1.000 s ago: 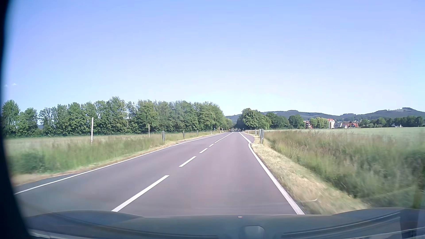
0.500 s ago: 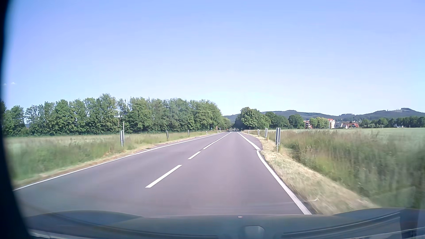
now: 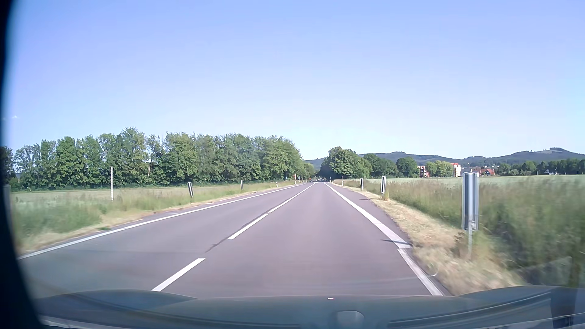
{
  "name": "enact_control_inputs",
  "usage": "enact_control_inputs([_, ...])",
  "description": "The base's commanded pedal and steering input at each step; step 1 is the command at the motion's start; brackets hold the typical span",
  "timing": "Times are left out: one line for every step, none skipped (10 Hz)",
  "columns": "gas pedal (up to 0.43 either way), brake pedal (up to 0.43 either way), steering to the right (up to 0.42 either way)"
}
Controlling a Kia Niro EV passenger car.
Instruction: Follow the waypoints while adhering to traffic rules and regulations
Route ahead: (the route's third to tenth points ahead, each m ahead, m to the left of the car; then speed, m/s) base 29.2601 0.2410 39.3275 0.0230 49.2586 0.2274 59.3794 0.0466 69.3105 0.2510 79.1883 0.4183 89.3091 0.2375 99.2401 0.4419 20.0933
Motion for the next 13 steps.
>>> enact_control_inputs([0.189,0.006,0.005])
enact_control_inputs([0.189,0.006,0.004])
enact_control_inputs([0.189,0.006,0.004])
enact_control_inputs([0.189,0.006,0.004])
enact_control_inputs([0.189,0.006,0.003])
enact_control_inputs([0.189,0.006,0.003])
enact_control_inputs([0.189,0.006,0.003])
enact_control_inputs([0.189,0.006,0.003])
enact_control_inputs([0.189,0.006,0.003])
enact_control_inputs([0.189,0.006,0.003])
enact_control_inputs([0.189,0.006,0.003])
enact_control_inputs([0.189,0.006,0.003])
enact_control_inputs([0.189,0.006,0.003])
